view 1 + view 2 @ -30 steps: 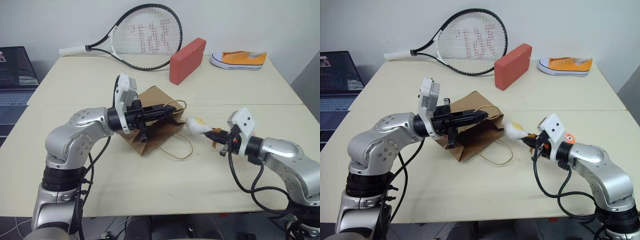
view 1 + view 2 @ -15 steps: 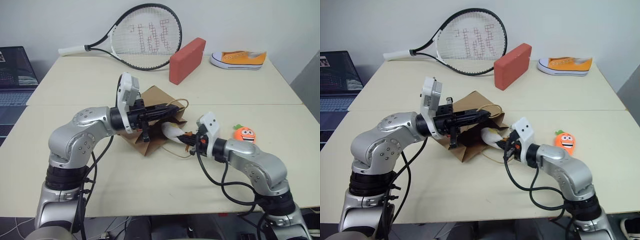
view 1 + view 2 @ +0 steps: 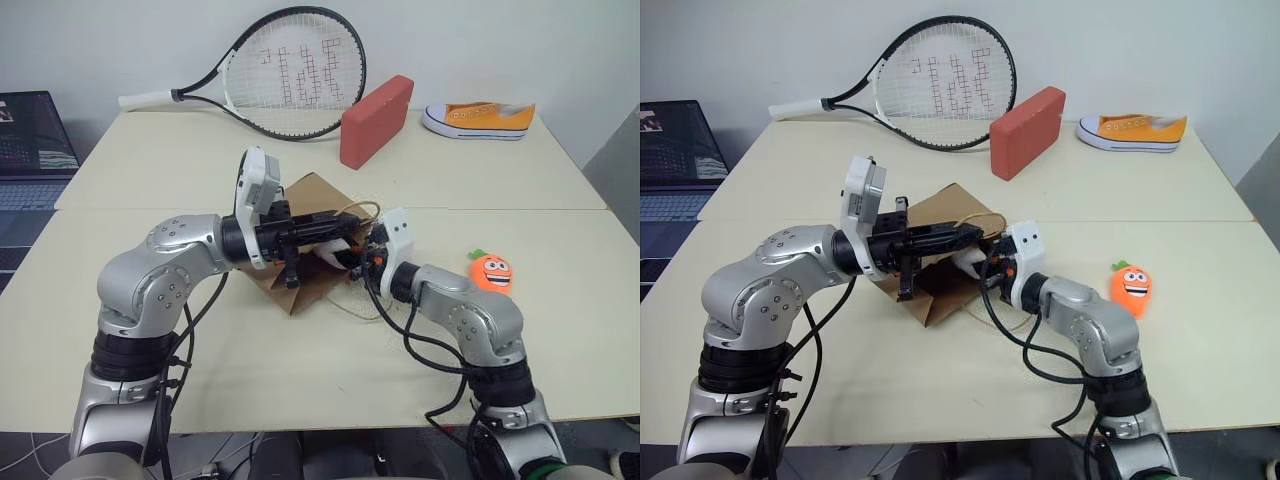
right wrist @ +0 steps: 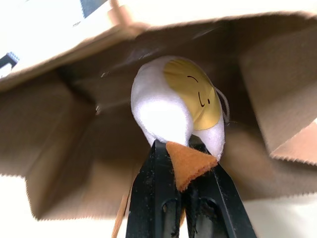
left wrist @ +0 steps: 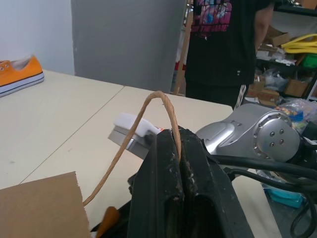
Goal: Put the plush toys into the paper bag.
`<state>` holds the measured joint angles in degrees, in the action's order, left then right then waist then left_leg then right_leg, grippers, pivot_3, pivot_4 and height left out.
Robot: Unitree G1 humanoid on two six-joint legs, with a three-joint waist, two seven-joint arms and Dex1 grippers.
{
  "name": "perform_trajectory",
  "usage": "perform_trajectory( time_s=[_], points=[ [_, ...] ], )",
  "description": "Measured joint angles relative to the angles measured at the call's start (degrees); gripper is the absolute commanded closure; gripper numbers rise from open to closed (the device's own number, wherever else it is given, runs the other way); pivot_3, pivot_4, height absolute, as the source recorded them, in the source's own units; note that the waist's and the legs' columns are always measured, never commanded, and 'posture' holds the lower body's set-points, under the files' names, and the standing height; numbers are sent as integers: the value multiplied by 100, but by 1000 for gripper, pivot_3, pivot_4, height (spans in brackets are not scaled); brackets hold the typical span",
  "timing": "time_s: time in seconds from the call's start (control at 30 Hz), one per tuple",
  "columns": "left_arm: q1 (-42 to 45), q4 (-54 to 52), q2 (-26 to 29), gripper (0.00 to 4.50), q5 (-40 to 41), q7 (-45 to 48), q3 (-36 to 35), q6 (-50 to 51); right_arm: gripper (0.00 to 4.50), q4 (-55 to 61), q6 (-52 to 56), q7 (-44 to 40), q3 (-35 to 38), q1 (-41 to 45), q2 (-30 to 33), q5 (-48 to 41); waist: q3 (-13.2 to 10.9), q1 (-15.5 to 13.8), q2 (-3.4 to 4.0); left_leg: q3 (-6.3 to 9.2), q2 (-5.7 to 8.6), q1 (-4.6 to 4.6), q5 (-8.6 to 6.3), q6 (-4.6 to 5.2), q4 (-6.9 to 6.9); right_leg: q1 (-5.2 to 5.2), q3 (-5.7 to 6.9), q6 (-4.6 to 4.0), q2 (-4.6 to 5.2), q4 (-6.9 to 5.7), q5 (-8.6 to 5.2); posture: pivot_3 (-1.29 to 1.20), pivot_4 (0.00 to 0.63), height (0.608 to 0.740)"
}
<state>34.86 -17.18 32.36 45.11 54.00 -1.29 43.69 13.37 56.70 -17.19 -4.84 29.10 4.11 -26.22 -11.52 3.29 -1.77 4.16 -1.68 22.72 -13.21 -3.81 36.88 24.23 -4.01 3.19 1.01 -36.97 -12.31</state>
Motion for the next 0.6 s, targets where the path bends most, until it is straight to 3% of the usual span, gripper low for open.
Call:
perform_trajectory(
  time_s=[0.2,0.37,0.6],
  points=[
    [-30,-36,1,4500,14,40,2,23,4479,-478,-211,210,83,95,-237,78,0,1,1,0,0,0,0,0,0,0,0,0,0,0,0,0,150,740],
    [-48,-36,2,4500,15,32,-2,68,3067,-707,-569,333,111,99,-364,265,-1,2,1,0,0,2,0,0,0,3,1,0,0,0,0,0,150,740],
    [-47,-19,-4,4500,12,-64,-12,65,428,-565,-765,317,14,70,-272,358,-1,2,2,1,0,3,0,0,-1,3,1,0,0,0,0,0,150,740]
  ],
)
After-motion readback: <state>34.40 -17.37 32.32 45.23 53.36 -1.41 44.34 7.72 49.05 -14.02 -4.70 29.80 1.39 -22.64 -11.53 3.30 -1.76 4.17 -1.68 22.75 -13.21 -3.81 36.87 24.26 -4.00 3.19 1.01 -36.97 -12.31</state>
